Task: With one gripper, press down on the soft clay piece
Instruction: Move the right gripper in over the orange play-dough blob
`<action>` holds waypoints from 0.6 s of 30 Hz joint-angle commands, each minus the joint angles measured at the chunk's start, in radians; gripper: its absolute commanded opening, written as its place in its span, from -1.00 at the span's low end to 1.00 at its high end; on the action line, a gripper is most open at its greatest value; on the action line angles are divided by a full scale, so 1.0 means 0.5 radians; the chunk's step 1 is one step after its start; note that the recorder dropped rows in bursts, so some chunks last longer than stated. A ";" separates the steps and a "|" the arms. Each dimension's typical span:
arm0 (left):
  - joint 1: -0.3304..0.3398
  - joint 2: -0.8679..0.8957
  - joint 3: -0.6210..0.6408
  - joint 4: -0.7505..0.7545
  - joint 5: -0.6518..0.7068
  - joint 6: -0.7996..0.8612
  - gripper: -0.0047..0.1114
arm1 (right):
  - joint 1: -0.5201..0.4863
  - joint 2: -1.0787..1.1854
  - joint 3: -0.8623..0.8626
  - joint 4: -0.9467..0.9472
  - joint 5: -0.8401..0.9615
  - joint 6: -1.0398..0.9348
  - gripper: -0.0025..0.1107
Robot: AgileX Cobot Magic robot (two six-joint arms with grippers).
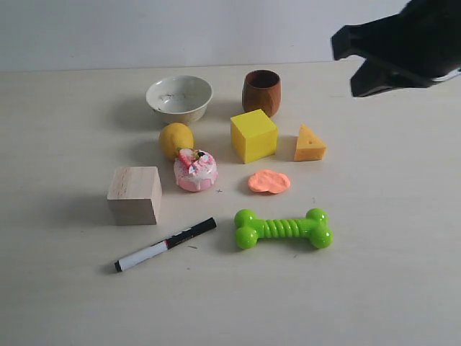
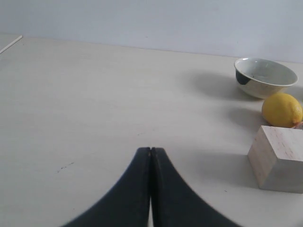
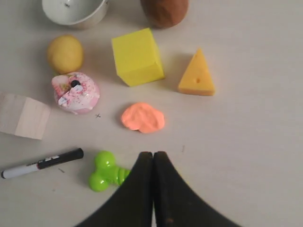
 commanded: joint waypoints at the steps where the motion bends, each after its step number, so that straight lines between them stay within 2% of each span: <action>1: -0.011 -0.014 0.001 -0.015 -0.017 -0.005 -0.92 | 0.171 0.269 -0.258 -0.156 0.146 0.178 -0.96; 7: -0.011 -0.014 0.001 -0.015 -0.017 -0.005 -0.92 | 0.233 0.602 -0.582 -0.340 0.432 0.522 -0.96; 18: -0.011 -0.014 0.001 -0.015 -0.017 -0.005 -0.92 | 0.233 0.826 -0.591 -0.297 0.335 0.609 -0.96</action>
